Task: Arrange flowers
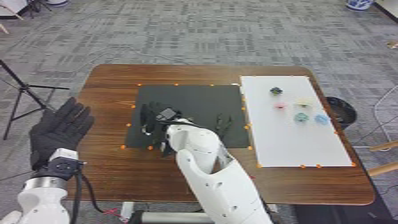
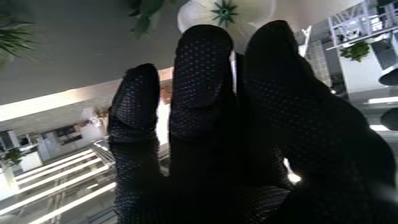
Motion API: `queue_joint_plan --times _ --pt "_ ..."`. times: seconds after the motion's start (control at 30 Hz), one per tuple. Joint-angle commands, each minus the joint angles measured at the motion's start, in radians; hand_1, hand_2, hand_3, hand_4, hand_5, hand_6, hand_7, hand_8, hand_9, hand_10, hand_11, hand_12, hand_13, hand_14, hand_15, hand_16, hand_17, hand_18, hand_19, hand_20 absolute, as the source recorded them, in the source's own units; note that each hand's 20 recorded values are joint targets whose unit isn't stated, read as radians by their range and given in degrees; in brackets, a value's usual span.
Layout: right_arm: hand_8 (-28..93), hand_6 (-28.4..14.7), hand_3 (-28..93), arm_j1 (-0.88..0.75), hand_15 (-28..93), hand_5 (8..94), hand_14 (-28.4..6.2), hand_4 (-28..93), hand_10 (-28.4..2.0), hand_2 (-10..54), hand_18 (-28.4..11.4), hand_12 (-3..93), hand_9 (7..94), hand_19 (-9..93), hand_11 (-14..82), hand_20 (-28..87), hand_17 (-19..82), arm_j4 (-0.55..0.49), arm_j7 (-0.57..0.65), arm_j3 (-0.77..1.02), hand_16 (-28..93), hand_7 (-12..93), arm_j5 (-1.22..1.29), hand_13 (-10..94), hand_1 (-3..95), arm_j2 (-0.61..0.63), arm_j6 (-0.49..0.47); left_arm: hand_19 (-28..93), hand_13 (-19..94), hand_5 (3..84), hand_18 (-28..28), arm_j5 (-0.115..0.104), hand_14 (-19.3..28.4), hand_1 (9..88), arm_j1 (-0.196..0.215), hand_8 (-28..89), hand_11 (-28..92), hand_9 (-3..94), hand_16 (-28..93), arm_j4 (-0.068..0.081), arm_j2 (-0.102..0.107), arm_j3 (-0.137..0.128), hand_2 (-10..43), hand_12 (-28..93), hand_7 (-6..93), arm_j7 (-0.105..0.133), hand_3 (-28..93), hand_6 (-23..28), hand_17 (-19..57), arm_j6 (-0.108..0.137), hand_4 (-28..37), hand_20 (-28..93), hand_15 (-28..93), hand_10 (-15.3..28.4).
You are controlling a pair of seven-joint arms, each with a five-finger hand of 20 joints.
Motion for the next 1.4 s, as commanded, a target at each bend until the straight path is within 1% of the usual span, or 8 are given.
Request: queue_joint_plan --times 0.03,0.23,0.57,0.77,1.0,1.1,1.27,1.4 --pt "-15 1.1 66 0.011 48 65.2 -1.3 -28 -10.6 -9.5 -19.8 15.4 62.1 79 12.7 39 37 -0.022 0.001 -0.017 43 22 0.016 69 59.2 0.013 0.007 40 28 45.8 14.8 -0.012 14.5 27.5 0.016 -10 21 37.4 -5 -0.006 -0.006 -0.004 17.7 8 11.9 -0.001 70 7.8 -6.4 -0.004 -28.3 9 26 14.2" --pt "-15 0.9 68 0.006 48 63.7 -1.2 -28 -9.9 -9.5 -19.6 14.9 60.6 79 11.9 39 37 -0.032 0.015 -0.022 43 21 0.055 69 58.6 0.017 0.023 40 28 45.8 14.8 -0.010 14.6 27.6 0.018 -10 21 37.4 -5 -0.008 -0.010 -0.006 17.7 8 11.9 -0.005 70 7.8 -6.4 -0.002 -28.3 9 26 14.2" --pt "-14 1.8 67 0.003 48 64.1 -1.7 -28 -8.5 -9.5 -19.6 14.4 62.8 80 12.4 39 37 -0.061 -0.065 0.000 43 20 0.060 70 58.8 0.009 -0.134 40 28 45.8 14.8 -0.013 14.7 27.5 0.019 -10 21 37.4 -5 -0.007 -0.013 -0.007 17.9 8 11.9 -0.013 70 7.8 -6.4 -0.001 -28.3 9 27 14.2" --pt "-14 1.0 69 0.002 47 60.7 -1.5 -28 -8.5 -9.5 -19.5 13.9 59.4 79 11.1 39 36 -0.078 -0.043 -0.009 43 19 0.084 69 57.6 0.036 -0.079 40 28 45.8 14.8 -0.013 14.8 27.4 0.028 -10 22 37.4 -5 -0.011 -0.020 -0.008 18.1 8 11.8 -0.017 69 7.8 -6.4 0.001 -28.3 9 27 14.1" --pt "-14 0.6 70 0.011 48 58.3 -2.7 -28 -8.7 -9.5 -19.8 13.3 57.2 79 10.6 38 36 -0.269 -0.017 0.066 43 17 0.224 69 55.5 0.175 -0.106 40 28 46.0 14.8 -0.005 13.5 27.3 -0.004 -10 21 37.7 -6 -0.004 -0.013 -0.005 18.1 7 11.5 -0.039 70 7.8 -6.2 -0.022 -28.3 9 24 14.1" --pt "-14 0.5 71 0.005 49 57.0 -3.3 -28 -8.6 -9.5 -19.9 12.9 56.6 79 10.2 38 35 -0.338 0.011 0.106 42 16 0.249 68 54.4 0.258 -0.082 39 29 45.9 14.7 0.023 12.9 27.3 -0.010 -10 20 37.8 -6 -0.011 -0.004 -0.006 18.1 7 11.1 -0.040 69 7.7 -6.1 -0.022 -28.3 8 23 14.1" --pt "-13 -0.8 72 -0.037 50 55.3 -4.7 -28 -9.6 -9.5 -20.5 12.9 54.0 79 9.1 38 34 -0.427 0.057 0.235 41 15 0.246 66 52.9 0.374 -0.147 39 29 45.8 14.6 0.038 12.6 27.3 -0.091 -10 20 37.7 -6 0.017 0.033 0.025 18.1 7 11.0 -0.052 69 7.6 -6.1 -0.017 -28.3 8 23 14.1" --pt "-11 -2.0 73 -0.070 52 52.5 -6.4 -28 -11.1 -9.5 -20.7 13.3 51.7 78 7.8 38 33 -0.456 0.112 0.317 38 12 0.231 64 50.6 0.464 -0.147 39 28 44.8 14.6 0.097 11.8 27.4 -0.109 -10 19 36.7 -6 0.011 0.044 0.036 17.9 6 9.8 -0.043 69 6.6 -5.9 0.004 -28.3 8 22 13.6"
